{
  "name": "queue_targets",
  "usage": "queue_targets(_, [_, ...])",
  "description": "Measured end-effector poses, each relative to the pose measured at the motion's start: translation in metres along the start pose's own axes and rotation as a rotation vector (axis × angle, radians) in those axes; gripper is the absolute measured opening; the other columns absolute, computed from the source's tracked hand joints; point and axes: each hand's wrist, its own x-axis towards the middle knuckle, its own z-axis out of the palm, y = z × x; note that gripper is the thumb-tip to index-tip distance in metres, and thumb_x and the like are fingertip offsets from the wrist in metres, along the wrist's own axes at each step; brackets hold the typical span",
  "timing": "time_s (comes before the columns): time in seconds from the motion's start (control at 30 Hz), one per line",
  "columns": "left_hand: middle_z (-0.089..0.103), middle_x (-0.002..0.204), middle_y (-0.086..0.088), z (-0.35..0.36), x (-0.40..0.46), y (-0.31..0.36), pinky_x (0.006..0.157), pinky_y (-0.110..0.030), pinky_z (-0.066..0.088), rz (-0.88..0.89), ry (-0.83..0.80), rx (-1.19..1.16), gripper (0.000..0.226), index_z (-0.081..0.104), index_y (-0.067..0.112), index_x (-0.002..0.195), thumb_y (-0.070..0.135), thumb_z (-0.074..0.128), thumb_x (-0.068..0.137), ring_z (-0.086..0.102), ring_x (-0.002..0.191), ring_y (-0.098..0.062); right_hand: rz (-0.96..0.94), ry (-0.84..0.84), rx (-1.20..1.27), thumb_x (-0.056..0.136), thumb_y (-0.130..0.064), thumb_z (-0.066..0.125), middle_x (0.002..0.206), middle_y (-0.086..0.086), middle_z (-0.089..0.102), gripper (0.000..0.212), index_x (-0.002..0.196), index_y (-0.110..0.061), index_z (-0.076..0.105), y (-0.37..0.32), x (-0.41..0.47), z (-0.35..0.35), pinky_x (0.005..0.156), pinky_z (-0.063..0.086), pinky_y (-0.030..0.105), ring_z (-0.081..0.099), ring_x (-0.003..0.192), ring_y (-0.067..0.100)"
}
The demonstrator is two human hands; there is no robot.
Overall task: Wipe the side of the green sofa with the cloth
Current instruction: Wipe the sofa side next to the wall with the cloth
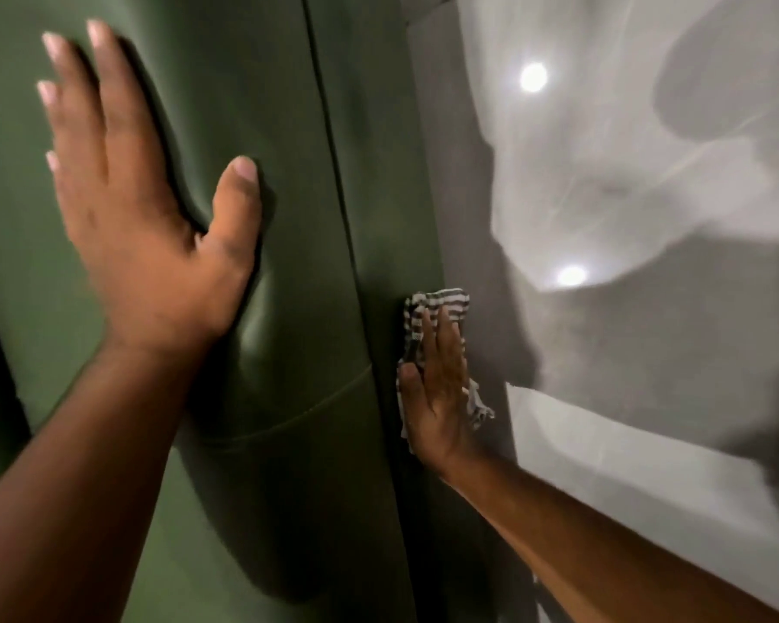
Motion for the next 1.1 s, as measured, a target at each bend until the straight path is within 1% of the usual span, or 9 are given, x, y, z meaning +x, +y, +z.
queue_targets(0.17, [0.038, 0.169, 0.002, -0.002, -0.013, -0.032, 0.128, -0.049, 0.032, -0.096, -0.007, -0.014, 0.087, 0.033, 0.024, 0.162, 0.075, 0.045, 0.093, 0.035, 0.158, -0.020, 0.046, 0.001, 0.150, 0.096, -0.042, 0.029, 0.160, 0.020, 0.020, 0.063, 0.150, -0.011, 0.022, -0.032, 0.158, -0.004, 0.122, 0.012, 0.050, 0.016, 0.149, 0.033])
queue_targets(0.27, [0.037, 0.170, 0.000, 0.003, -0.007, -0.030, 0.129, -0.048, 0.032, -0.063, -0.014, 0.014, 0.088, 0.033, 0.022, 0.162, 0.075, 0.042, 0.093, 0.034, 0.158, -0.020, 0.016, -0.029, 0.118, 0.091, -0.060, 0.022, 0.164, 0.010, 0.008, 0.066, 0.150, -0.032, 0.016, -0.053, 0.220, -0.005, 0.121, 0.010, 0.056, 0.005, 0.151, 0.027])
queue_targets(0.43, [0.034, 0.171, -0.008, 0.003, -0.009, -0.013, 0.129, -0.052, 0.030, -0.025, 0.026, -0.017, 0.091, 0.031, 0.016, 0.162, 0.074, 0.044, 0.093, 0.033, 0.159, -0.027, -0.169, 0.054, 0.040, 0.096, -0.047, 0.035, 0.161, 0.015, 0.022, 0.058, 0.145, -0.049, 0.003, -0.039, 0.103, -0.001, 0.124, 0.006, 0.045, 0.014, 0.149, 0.028])
queue_targets(0.53, [0.021, 0.174, -0.018, -0.001, -0.016, 0.002, 0.131, -0.059, 0.021, 0.008, 0.088, -0.008, 0.094, 0.022, 0.009, 0.164, 0.070, 0.044, 0.097, 0.020, 0.163, -0.035, -0.156, -0.050, -0.012, 0.101, -0.050, 0.026, 0.163, 0.012, 0.017, 0.053, 0.150, -0.041, 0.008, -0.007, -0.027, -0.007, 0.117, 0.021, 0.060, 0.012, 0.151, 0.027])
queue_targets(0.6, [0.018, 0.174, -0.020, -0.002, -0.014, 0.005, 0.132, -0.060, 0.018, 0.024, 0.092, 0.044, 0.095, 0.021, 0.009, 0.165, 0.071, 0.042, 0.097, 0.017, 0.163, -0.036, -0.123, -0.074, -0.082, 0.101, -0.055, 0.021, 0.161, 0.016, 0.016, 0.056, 0.152, -0.035, 0.007, 0.008, -0.067, -0.006, 0.115, 0.023, 0.060, 0.012, 0.151, 0.030])
queue_targets(0.73, [0.021, 0.175, -0.010, -0.006, -0.008, -0.003, 0.131, -0.058, 0.024, 0.006, 0.006, -0.039, 0.096, 0.019, 0.015, 0.166, 0.072, 0.046, 0.094, 0.021, 0.163, -0.029, -0.104, -0.065, -0.062, 0.099, -0.060, 0.016, 0.162, 0.013, 0.012, 0.057, 0.150, -0.040, 0.002, -0.007, -0.053, -0.005, 0.118, 0.019, 0.059, 0.008, 0.151, 0.030])
queue_targets(0.87, [0.032, 0.172, 0.003, -0.006, -0.006, -0.011, 0.129, -0.052, 0.029, -0.058, -0.006, -0.012, 0.092, 0.025, 0.029, 0.164, 0.080, 0.046, 0.089, 0.031, 0.160, -0.023, -0.132, -0.081, -0.108, 0.093, -0.066, 0.017, 0.165, 0.008, 0.002, 0.060, 0.145, -0.045, -0.005, -0.035, 0.046, -0.007, 0.119, 0.011, 0.060, -0.003, 0.151, 0.029])
queue_targets(0.97, [0.021, 0.176, -0.001, -0.006, -0.009, -0.001, 0.132, -0.052, 0.023, -0.040, 0.004, 0.012, 0.090, 0.017, 0.024, 0.166, 0.071, 0.044, 0.095, 0.020, 0.164, -0.025, -0.179, -0.099, -0.071, 0.095, -0.058, 0.020, 0.165, 0.000, -0.009, 0.061, 0.148, -0.044, -0.005, -0.066, 0.116, -0.004, 0.119, 0.002, 0.062, -0.014, 0.150, 0.022])
queue_targets(1.1, [0.011, 0.176, -0.016, -0.019, -0.013, 0.022, 0.134, -0.055, 0.008, 0.016, 0.001, 0.148, 0.089, 0.016, 0.013, 0.166, 0.057, 0.047, 0.094, 0.008, 0.165, -0.036, -0.202, -0.085, -0.092, 0.099, -0.050, 0.023, 0.165, 0.008, -0.008, 0.064, 0.152, -0.026, -0.004, -0.074, 0.109, -0.004, 0.120, 0.002, 0.058, -0.014, 0.150, 0.024])
